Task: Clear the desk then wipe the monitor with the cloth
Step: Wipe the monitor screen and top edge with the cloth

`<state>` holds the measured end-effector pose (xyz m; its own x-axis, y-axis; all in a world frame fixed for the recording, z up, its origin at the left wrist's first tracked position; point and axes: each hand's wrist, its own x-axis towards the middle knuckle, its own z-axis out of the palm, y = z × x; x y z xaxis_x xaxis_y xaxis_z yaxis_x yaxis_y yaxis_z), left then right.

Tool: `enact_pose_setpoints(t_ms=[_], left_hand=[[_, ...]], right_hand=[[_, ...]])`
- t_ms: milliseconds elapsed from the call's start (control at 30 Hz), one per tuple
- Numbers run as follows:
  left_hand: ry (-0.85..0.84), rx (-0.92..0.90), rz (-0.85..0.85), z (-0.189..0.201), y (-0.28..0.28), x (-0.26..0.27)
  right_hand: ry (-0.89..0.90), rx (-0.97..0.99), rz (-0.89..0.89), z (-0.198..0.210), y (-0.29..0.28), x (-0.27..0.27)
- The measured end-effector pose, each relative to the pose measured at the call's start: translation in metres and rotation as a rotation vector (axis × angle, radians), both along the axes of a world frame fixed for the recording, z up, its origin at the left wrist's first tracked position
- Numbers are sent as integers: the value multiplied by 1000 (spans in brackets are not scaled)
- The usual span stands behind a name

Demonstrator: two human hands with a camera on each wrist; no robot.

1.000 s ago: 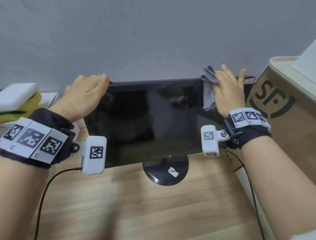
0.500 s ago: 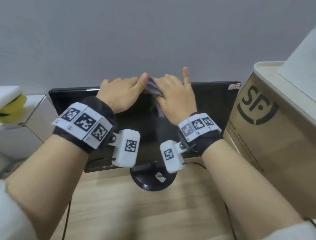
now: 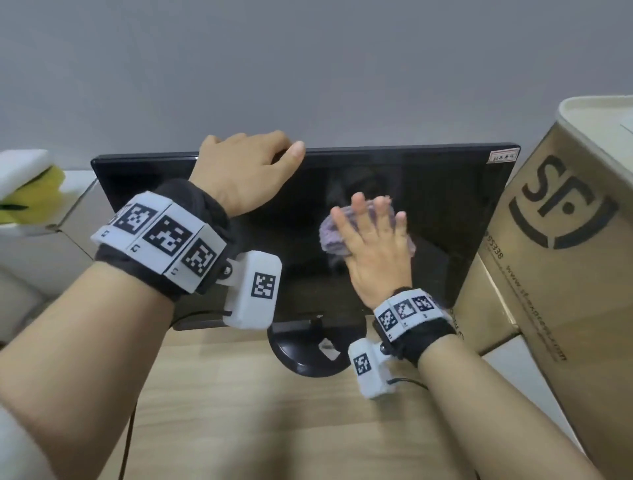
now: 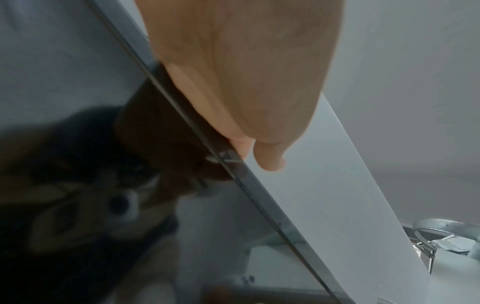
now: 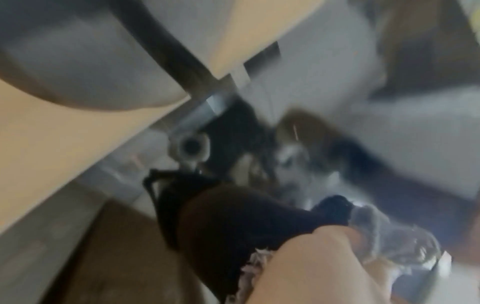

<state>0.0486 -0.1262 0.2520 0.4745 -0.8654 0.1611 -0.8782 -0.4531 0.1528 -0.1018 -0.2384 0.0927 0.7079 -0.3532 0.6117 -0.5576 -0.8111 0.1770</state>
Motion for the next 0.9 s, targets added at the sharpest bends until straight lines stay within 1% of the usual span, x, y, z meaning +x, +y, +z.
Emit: enact_pose_setpoints(t_ms=[100, 167, 200, 233, 267, 367, 433, 500, 533, 600, 633, 733, 767, 833, 867, 900], left_hand=[[-16, -15, 2, -1, 1, -1], [-12, -24, -2, -2, 2, -1], [-10, -27, -3, -3, 3, -1], [-7, -28, -4, -3, 3, -2], [-4, -28, -3, -3, 3, -2], [-1, -30, 4, -2, 2, -2], [2, -28, 5, -2, 3, -1], [2, -35, 3, -2, 3, -1], [1, -37, 3, -2, 3, 0], [3, -37, 9, -2, 1, 0], [7, -36, 13, -2, 0, 0], [7, -38, 21, -4, -1, 1], [7, -42, 22, -5, -2, 1], [8, -52, 33, -6, 0, 2], [10, -56, 35, -7, 1, 2], [9, -63, 33, -8, 2, 1]], right_hand=[[250, -141, 263, -38, 20, -5], [393, -216, 386, -43, 19, -16], [415, -241, 419, -39, 14, -19], [389, -252, 430, -31, 7, -19], [317, -257, 416, -18, -1, -16], [12, -252, 255, 32, -26, -1], [-113, -214, 189, 59, -37, 11], [-170, -198, 195, 66, -33, 23], [-173, -226, 227, 60, -28, 28], [-106, -297, 339, 34, -13, 32], [-34, -301, 409, 18, -6, 31], [259, -272, 612, -22, 14, 18], [369, -289, 623, -32, 18, 12], [523, -288, 612, -50, 21, 1], [565, -265, 608, -59, 18, -6], [564, -256, 599, -65, 14, -15]])
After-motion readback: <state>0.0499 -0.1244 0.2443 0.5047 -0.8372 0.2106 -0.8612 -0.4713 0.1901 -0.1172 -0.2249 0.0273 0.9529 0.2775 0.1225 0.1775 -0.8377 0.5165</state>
